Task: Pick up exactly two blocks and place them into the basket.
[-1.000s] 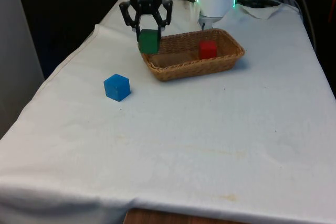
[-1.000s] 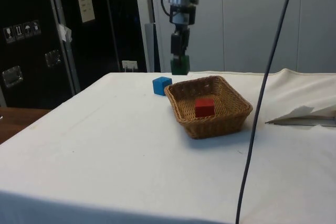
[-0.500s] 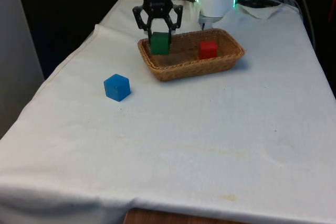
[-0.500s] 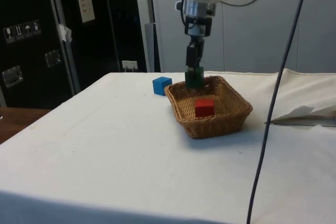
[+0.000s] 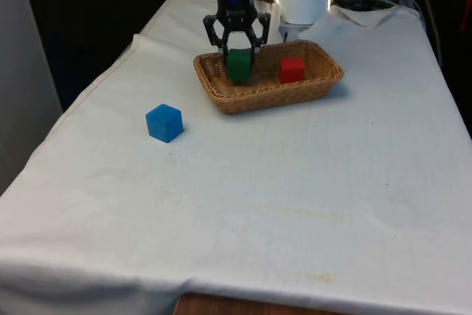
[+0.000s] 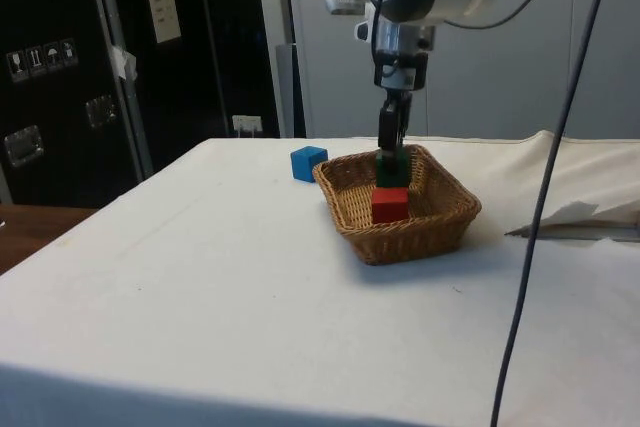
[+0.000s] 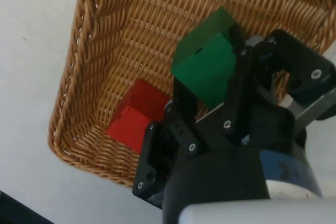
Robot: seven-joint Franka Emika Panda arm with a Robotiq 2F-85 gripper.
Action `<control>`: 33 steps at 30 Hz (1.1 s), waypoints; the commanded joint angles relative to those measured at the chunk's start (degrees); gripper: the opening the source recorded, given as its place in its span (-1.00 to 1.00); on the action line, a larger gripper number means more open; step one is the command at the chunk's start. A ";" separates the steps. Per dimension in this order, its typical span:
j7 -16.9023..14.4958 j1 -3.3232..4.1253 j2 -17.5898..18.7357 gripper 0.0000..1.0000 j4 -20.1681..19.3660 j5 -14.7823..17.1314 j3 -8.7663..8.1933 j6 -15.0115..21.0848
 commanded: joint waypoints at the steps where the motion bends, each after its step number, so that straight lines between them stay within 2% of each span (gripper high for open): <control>1: 0.00 0.00 0.23 -0.89 0.06 0.11 0.06 0.00; 2: -1.32 -0.06 -0.17 -0.89 -0.29 2.23 0.74 0.80; 8: -1.43 -0.23 1.60 -0.89 0.23 3.95 1.66 0.80; 9: 0.00 0.00 2.01 -0.89 0.57 1.60 0.69 0.00; 10: -1.49 -0.29 1.83 -0.89 0.34 4.18 1.72 0.74; 17: -0.74 -0.40 2.98 -0.89 0.97 3.09 1.38 -0.06; 18: -0.06 -0.17 3.72 -0.89 1.03 2.52 1.20 0.00; 19: -0.74 -0.46 2.98 -0.89 1.03 2.92 1.26 -0.23; 27: -0.06 -0.92 1.32 -0.89 1.26 1.09 0.57 -1.03; 28: -0.52 -0.97 1.38 -0.89 1.38 2.12 1.03 -0.80; 29: -0.06 -0.97 1.03 -0.89 1.15 0.92 0.57 -1.03; 33: 0.06 -1.32 -0.29 -0.85 0.74 0.40 0.57 -1.15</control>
